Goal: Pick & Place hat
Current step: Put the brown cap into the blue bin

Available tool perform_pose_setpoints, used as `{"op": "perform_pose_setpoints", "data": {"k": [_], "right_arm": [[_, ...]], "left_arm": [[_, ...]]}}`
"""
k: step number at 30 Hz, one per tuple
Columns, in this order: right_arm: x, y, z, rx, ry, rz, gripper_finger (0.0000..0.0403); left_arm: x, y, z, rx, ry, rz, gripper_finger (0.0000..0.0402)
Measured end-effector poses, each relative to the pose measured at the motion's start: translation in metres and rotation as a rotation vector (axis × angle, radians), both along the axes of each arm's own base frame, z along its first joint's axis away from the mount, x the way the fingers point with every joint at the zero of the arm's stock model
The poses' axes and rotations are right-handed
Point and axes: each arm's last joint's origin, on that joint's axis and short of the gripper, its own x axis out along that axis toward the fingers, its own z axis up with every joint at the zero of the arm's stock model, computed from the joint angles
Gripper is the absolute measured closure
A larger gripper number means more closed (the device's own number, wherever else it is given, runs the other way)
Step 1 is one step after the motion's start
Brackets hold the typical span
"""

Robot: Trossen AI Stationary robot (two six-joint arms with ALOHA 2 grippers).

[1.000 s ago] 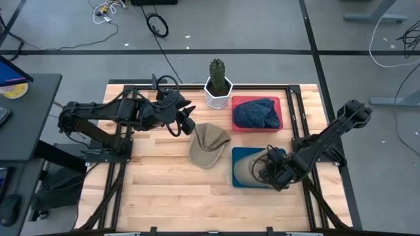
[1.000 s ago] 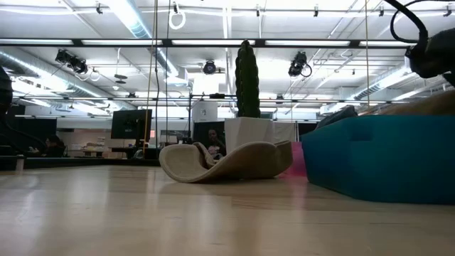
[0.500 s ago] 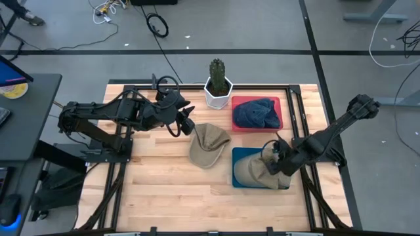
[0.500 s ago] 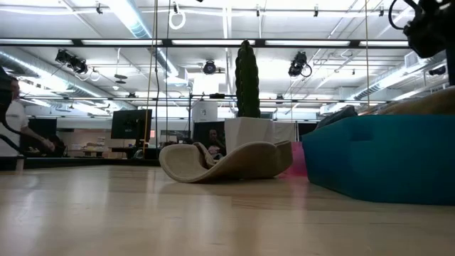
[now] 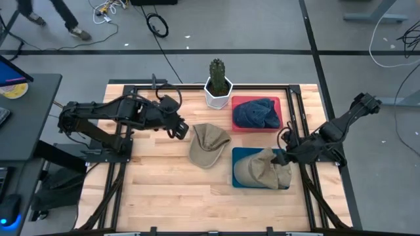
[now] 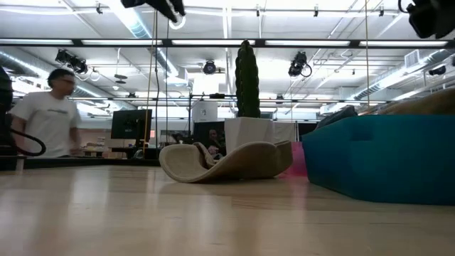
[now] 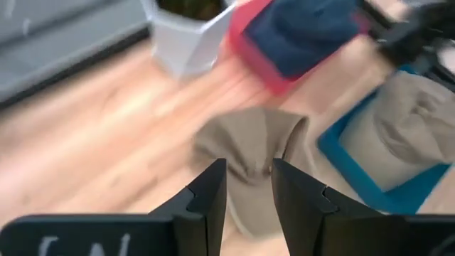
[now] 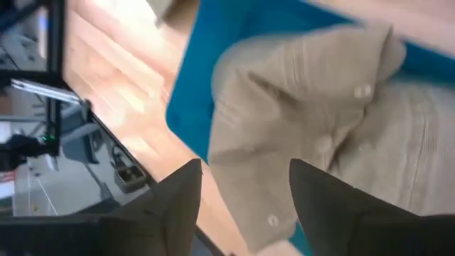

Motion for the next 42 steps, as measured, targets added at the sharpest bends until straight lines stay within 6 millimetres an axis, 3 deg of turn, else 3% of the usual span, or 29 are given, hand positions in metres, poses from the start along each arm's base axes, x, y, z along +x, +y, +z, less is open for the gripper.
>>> {"op": "perform_pose_setpoints", "data": {"k": [6,10,13,17,22,31,42], "right_arm": [[0.002,-0.002,0.003,-0.077,-0.081,-0.045,0.0199],[0.007,-0.002,0.007,-0.136,-0.171,-0.047,0.0199],[0.009,-0.002,0.011,-0.193,-0.231,-0.048,0.0199],[0.011,-0.002,0.013,-0.263,-0.273,-0.028,0.0199],[0.011,-0.002,0.014,-0.338,-0.286,0.009,0.0199],[0.012,-0.003,0.014,-0.404,-0.296,0.055,0.0199],[0.012,-0.003,0.014,-0.431,-0.301,0.057,0.0199]], "left_arm": [[-0.008,0.004,-0.006,-0.131,0.051,0.094,0.028],[-0.005,0.004,-0.018,-0.212,0.065,0.111,0.0252],[-0.003,0.003,-0.042,-0.262,0.114,0.167,0.022],[0.0,0.001,-0.087,-0.352,0.165,0.238,0.0174],[0.012,-0.002,-0.132,-0.465,0.044,0.263,0.0128],[0.009,0.006,-0.193,-0.532,-0.101,0.336,0.0103],[0.007,0.008,-0.214,-0.462,-0.172,0.189,0.0103]]}}
